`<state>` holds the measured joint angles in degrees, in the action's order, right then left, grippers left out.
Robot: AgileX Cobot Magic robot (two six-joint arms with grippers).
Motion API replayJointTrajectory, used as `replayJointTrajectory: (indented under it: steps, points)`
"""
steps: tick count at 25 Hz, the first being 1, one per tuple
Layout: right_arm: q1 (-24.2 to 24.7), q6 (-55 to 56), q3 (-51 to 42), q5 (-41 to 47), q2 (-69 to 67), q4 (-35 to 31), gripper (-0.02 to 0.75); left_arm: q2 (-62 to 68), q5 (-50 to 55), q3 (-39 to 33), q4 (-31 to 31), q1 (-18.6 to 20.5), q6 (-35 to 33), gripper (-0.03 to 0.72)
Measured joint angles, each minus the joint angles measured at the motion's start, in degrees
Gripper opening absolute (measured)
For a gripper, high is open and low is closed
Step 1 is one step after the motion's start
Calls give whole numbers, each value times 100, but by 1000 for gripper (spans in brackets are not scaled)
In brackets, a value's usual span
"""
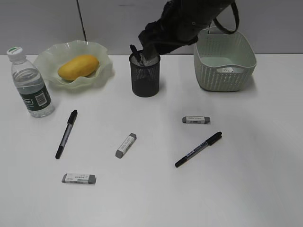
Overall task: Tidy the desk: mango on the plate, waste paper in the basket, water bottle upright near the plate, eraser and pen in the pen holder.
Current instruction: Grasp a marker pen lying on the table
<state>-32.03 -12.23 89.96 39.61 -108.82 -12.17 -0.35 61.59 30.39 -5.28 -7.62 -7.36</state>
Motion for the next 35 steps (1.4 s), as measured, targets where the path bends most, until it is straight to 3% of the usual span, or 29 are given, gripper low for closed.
replayJointTrajectory:
  steps: [6,14,19,30,35]
  points:
    - [64,211,11,1559,188,405,460,0,0,0,0,0,0,428]
    - [306,301,-17,2764,422,609,459,0,0,0,0,0,0,428]
    - [620,344,-593,2741,1070,675,459,0,0,0,0,0,0,428]
    - [1582,482,-3245,1865,3184,575,459,0,0,0,0,0,0,428]
    - [1653,1079,-4090,1665,3827,580,459,0,0,0,0,0,0,428]
